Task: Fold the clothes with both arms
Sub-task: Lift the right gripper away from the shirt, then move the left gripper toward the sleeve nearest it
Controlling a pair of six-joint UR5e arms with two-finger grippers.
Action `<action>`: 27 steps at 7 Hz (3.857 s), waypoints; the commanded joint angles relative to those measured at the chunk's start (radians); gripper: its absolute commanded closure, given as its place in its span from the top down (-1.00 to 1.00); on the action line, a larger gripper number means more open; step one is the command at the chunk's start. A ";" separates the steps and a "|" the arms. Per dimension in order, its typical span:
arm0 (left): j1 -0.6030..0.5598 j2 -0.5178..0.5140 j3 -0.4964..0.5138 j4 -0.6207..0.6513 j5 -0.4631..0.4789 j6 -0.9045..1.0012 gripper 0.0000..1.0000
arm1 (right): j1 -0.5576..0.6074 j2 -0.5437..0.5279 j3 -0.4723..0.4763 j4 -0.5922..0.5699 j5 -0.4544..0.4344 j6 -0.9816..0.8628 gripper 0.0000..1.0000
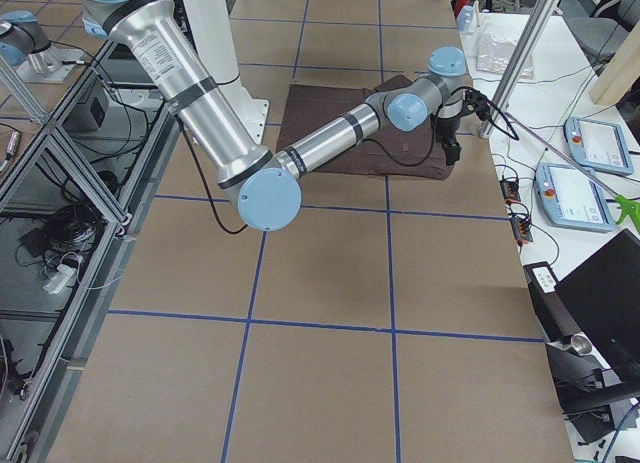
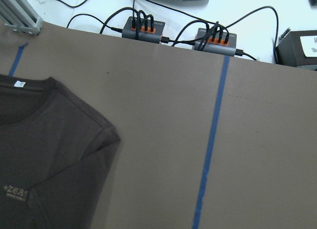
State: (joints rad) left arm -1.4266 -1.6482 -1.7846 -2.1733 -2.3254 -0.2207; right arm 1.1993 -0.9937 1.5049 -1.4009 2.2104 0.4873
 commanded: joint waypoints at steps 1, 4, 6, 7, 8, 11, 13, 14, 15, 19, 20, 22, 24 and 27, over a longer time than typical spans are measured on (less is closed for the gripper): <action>0.159 -0.101 0.063 -0.006 0.122 -0.251 0.99 | 0.147 -0.133 0.017 -0.004 0.119 -0.200 1.00; 0.375 -0.224 0.197 -0.025 0.322 -0.573 0.26 | 0.172 -0.207 0.020 0.011 0.111 -0.269 1.00; 0.461 -0.301 0.382 -0.167 0.444 -0.713 0.19 | 0.172 -0.213 0.021 0.013 0.112 -0.269 1.00; 0.489 -0.339 0.440 -0.180 0.484 -0.759 0.17 | 0.172 -0.213 0.020 0.013 0.110 -0.269 1.00; 0.523 -0.372 0.474 -0.180 0.526 -0.839 0.10 | 0.172 -0.213 0.021 0.013 0.110 -0.269 1.00; 0.586 -0.400 0.526 -0.204 0.577 -0.911 0.10 | 0.172 -0.212 0.020 0.013 0.109 -0.269 1.00; 0.589 -0.416 0.594 -0.276 0.595 -0.911 0.10 | 0.172 -0.212 0.018 0.013 0.107 -0.271 1.00; 0.592 -0.417 0.596 -0.276 0.595 -0.911 0.10 | 0.172 -0.212 0.018 0.013 0.109 -0.269 1.00; 0.597 -0.417 0.596 -0.276 0.595 -0.911 0.10 | 0.172 -0.212 0.017 0.013 0.107 -0.271 1.00; 0.612 -0.413 0.596 -0.273 0.597 -0.902 0.00 | 0.172 -0.213 0.020 0.013 0.109 -0.271 1.00; 0.612 -0.413 0.596 -0.275 0.597 -0.905 -0.19 | 0.172 -0.213 0.018 0.013 0.109 -0.271 1.00; 0.612 -0.417 0.590 -0.276 0.595 -0.907 -1.00 | 0.172 -0.213 0.020 0.013 0.109 -0.269 1.00; 0.614 -0.418 0.565 -0.266 0.597 -0.908 -1.00 | 0.172 -0.213 0.020 0.013 0.109 -0.269 1.00; 0.623 -0.516 0.473 -0.022 0.592 -0.939 -1.00 | 0.172 -0.212 0.021 0.013 0.109 -0.266 1.00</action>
State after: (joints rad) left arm -0.8092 -2.1037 -1.2712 -2.3364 -1.7306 -1.1384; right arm 1.3714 -1.2070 1.5252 -1.3882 2.3194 0.2192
